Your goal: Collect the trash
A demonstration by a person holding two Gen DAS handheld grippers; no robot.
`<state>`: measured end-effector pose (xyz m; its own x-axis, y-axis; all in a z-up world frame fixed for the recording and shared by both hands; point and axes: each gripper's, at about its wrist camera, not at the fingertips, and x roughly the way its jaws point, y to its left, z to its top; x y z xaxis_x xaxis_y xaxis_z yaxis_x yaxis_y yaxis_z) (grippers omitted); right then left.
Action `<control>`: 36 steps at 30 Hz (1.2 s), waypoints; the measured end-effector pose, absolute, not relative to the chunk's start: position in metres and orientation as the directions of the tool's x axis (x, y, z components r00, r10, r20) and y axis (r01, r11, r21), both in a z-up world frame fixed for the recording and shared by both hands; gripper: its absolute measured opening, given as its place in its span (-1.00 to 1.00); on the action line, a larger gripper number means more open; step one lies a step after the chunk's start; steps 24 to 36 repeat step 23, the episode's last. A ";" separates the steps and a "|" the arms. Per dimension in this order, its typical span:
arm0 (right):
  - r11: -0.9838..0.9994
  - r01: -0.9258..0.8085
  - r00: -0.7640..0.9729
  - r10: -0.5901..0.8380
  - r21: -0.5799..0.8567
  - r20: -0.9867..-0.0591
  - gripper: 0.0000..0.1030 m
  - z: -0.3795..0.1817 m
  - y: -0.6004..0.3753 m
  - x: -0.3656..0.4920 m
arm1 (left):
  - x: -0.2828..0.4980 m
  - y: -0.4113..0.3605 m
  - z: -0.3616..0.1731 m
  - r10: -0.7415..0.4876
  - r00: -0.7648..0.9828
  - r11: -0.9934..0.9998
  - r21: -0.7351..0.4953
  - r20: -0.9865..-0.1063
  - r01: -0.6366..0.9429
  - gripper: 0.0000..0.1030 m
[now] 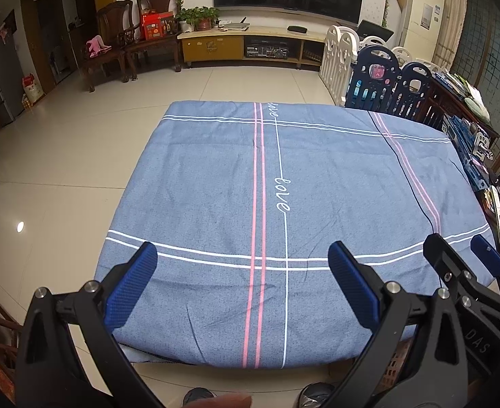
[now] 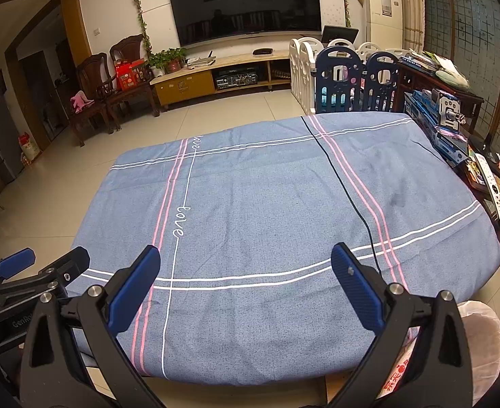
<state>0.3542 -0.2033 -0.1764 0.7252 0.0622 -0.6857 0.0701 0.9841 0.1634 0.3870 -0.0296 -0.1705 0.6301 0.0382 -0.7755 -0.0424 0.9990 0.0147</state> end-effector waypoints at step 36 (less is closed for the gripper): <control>0.986 0.083 0.727 0.041 0.147 -0.685 0.91 -0.182 -0.217 0.357 | 0.392 -0.019 -0.178 0.030 0.586 0.997 -0.019 -0.810 -0.077 0.94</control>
